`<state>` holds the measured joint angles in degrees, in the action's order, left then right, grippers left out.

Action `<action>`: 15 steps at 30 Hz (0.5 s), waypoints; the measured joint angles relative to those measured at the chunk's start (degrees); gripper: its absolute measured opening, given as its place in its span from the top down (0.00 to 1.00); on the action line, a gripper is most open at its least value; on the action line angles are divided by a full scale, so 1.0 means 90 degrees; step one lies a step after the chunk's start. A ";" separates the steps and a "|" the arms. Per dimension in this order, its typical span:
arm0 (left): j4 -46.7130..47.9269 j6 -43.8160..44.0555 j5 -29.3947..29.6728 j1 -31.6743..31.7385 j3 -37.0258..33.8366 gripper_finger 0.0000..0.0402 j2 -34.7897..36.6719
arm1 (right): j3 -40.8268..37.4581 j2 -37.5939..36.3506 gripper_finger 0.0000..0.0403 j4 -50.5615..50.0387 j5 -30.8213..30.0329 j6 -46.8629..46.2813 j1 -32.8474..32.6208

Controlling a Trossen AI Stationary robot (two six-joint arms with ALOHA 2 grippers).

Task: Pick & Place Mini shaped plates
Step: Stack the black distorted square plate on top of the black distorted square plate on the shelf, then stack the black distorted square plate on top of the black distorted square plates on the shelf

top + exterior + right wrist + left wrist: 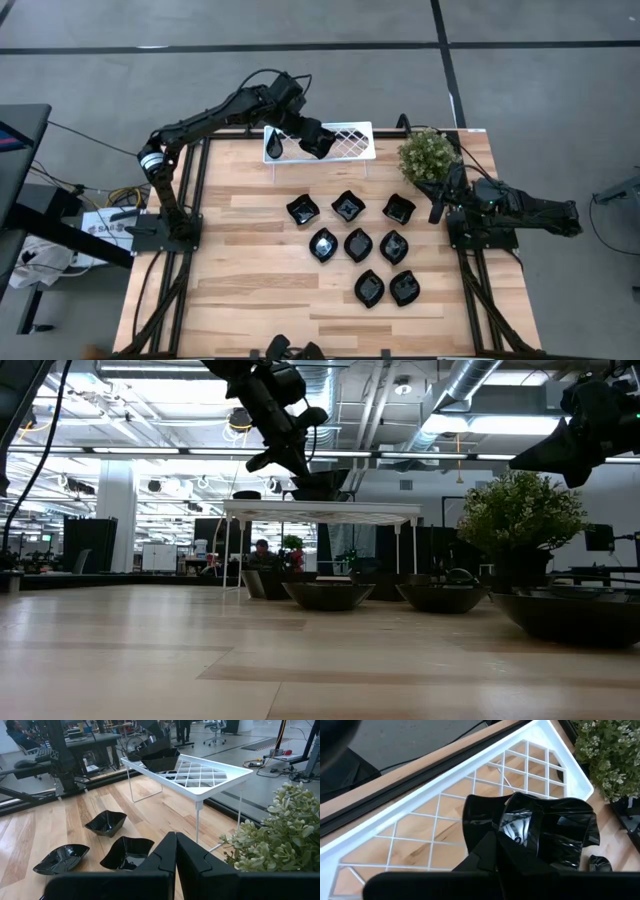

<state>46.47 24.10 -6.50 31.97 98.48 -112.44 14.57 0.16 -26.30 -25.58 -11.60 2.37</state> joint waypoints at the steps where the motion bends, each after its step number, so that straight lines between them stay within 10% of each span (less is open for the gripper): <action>1: 0.0004 -0.0034 -0.0001 -0.0002 0.0000 0.99 0.0000 | -0.0001 0.0001 1.00 0.0000 0.0000 0.0000 0.0000; 15: -0.0057 -0.0317 -0.0001 0.0005 0.0000 0.80 0.0000 | 0.0000 0.0000 1.00 0.0000 0.0000 0.0000 0.0002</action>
<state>45.95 21.26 -6.50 32.01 98.48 -112.44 14.57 0.15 -26.30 -25.58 -11.60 2.39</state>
